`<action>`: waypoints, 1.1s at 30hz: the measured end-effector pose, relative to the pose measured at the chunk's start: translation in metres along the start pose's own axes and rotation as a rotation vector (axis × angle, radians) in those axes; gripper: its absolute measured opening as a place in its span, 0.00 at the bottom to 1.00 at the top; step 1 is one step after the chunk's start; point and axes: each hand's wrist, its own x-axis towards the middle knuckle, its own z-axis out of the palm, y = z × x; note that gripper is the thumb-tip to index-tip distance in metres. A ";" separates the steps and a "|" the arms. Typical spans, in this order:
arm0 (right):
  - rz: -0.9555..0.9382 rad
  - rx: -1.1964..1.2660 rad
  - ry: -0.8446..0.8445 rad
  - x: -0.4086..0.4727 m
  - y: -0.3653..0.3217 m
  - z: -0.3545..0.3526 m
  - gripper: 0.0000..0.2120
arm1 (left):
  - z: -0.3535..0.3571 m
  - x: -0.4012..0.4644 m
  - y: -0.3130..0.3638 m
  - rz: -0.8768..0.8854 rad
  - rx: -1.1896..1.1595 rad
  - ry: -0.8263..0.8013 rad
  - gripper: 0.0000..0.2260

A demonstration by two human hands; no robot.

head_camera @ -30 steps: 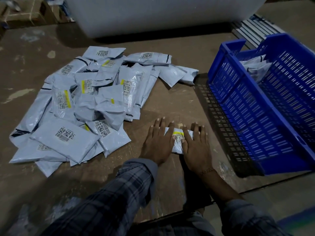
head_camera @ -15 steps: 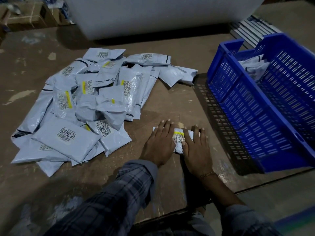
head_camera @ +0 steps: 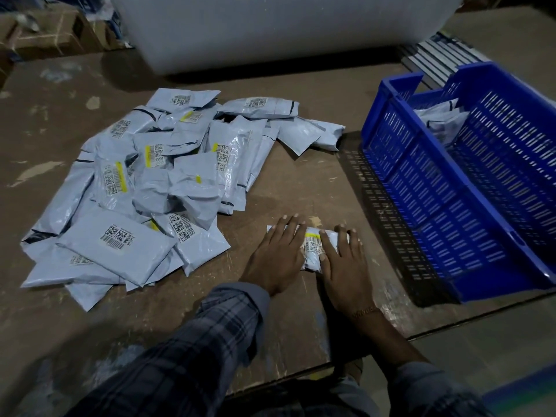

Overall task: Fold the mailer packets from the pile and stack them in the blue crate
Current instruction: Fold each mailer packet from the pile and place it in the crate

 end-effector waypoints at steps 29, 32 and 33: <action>0.120 -0.061 -0.027 0.030 0.007 0.005 0.29 | 0.007 -0.015 0.000 -0.030 -0.193 0.042 0.25; 0.109 -0.071 -0.015 0.030 0.008 0.007 0.28 | 0.009 -0.017 0.000 -0.016 -0.201 0.038 0.25; 0.103 -0.064 -0.010 0.029 0.008 0.007 0.28 | 0.009 -0.018 0.000 -0.012 -0.181 0.041 0.25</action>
